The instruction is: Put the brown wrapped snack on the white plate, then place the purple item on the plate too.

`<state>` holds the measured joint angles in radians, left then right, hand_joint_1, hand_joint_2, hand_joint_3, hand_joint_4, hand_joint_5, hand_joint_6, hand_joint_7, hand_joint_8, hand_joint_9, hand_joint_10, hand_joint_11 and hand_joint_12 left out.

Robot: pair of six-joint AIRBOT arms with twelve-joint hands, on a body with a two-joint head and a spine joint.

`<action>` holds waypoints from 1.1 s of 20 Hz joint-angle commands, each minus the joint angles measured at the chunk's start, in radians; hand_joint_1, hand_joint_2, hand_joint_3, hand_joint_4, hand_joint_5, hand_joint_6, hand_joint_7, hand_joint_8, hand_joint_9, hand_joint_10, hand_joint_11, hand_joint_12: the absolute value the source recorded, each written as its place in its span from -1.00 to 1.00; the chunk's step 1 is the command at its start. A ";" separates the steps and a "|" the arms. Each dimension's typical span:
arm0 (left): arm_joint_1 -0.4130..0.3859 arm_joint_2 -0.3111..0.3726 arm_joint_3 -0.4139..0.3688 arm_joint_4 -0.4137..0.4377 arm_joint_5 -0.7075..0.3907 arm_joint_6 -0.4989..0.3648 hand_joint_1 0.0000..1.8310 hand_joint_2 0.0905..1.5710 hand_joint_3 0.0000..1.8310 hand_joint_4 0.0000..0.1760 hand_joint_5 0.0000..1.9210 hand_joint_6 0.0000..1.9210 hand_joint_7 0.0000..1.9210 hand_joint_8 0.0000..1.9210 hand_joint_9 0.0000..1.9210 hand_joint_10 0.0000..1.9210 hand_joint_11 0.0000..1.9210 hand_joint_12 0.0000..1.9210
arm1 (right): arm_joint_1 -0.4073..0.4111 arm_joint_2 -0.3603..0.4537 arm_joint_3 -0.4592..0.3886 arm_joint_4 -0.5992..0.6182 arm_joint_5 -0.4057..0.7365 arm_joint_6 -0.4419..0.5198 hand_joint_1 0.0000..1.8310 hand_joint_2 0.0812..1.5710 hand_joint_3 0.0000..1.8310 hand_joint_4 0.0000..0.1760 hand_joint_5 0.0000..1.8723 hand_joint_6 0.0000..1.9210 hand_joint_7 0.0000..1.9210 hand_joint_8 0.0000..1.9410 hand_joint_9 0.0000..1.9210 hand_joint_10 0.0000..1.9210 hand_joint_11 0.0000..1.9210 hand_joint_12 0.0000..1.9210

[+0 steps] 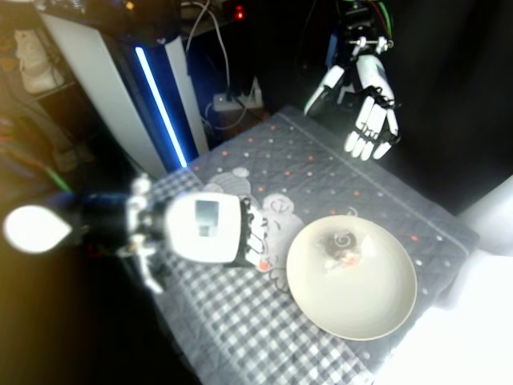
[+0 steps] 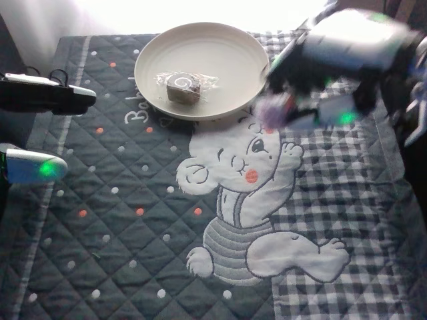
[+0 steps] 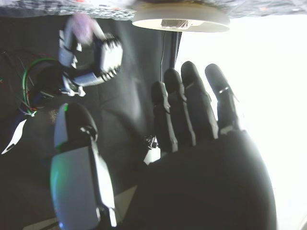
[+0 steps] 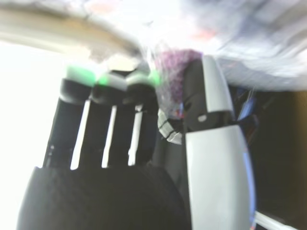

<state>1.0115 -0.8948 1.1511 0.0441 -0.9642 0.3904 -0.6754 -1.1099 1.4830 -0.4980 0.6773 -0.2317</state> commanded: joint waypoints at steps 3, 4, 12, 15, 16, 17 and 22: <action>-0.034 -0.018 0.014 -0.008 -0.077 -0.017 -0.14 0.10 -1.00 -0.76 -0.35 -1.00 -0.31 -1.00 -0.36 -0.99 -0.87 0.04 | 0.090 -0.057 0.076 0.078 0.020 -0.023 0.27 0.34 -1.00 -1.00 0.10 -0.05 -0.07 0.27 -0.16 0.56 -0.30 0.92; -0.031 -0.016 0.012 -0.008 -0.086 -0.021 -0.14 0.10 -1.00 -0.53 -0.36 -1.00 -0.33 -1.00 -0.39 -1.00 -0.90 0.03 | 0.156 -0.086 0.092 0.062 -0.049 -0.096 0.34 0.37 -1.00 -1.00 0.06 -0.09 0.05 0.18 -0.11 0.49 -0.27 0.89; -0.034 -0.031 0.027 -0.001 -0.089 -0.033 -0.15 0.11 -1.00 -0.88 -0.34 -1.00 -0.30 -1.00 -0.33 -1.00 -0.88 0.15 | 0.241 -0.245 0.215 -0.014 -0.188 -0.142 0.30 0.28 -1.00 -1.00 0.23 -0.28 0.17 -0.28 0.10 0.25 -0.03 0.74; -0.032 -0.031 0.027 -0.001 -0.087 -0.035 -0.16 0.10 -1.00 -0.74 -0.35 -1.00 -0.34 -1.00 -0.41 -1.00 -0.92 0.05 | 0.241 -0.262 0.216 -0.042 -0.206 -0.154 -0.17 0.02 -1.00 -0.46 -0.53 -0.92 -0.50 -0.60 -0.50 -0.18 -0.64 0.47; -0.032 -0.031 0.027 -0.001 -0.089 -0.036 -0.15 0.10 -1.00 -0.83 -0.34 -0.99 -0.33 -1.00 -0.38 -0.99 -0.86 0.06 | 0.241 -0.263 0.215 -0.049 -0.206 -0.154 -0.28 -0.05 -1.00 -0.02 -0.70 -0.98 -0.60 -0.90 -0.58 -0.60 -0.83 0.30; -0.031 -0.031 0.027 -0.002 -0.091 -0.036 -0.17 0.10 -1.00 -0.79 -0.34 -1.00 -0.32 -0.99 -0.37 -0.98 -0.85 0.06 | 0.241 -0.263 0.213 -0.056 -0.206 -0.154 -0.37 -0.11 -1.00 0.44 -0.89 -1.00 -0.76 -0.98 -0.68 -0.83 -0.96 0.17; -0.016 -0.025 0.019 -0.030 -0.127 -0.036 -0.13 0.12 -1.00 -1.00 -0.35 -1.00 -0.32 -1.00 -0.38 -1.00 -0.82 -0.03 | 0.241 -0.216 0.170 -0.040 -0.172 -0.154 -0.39 -0.11 -1.00 1.00 -1.00 -1.00 -0.98 -1.00 -0.92 -0.99 -1.00 -0.61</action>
<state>1.0058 -0.9195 1.1698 0.0341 -0.9634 0.3660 -0.4503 -1.3293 1.6363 -0.5751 0.4007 -0.3862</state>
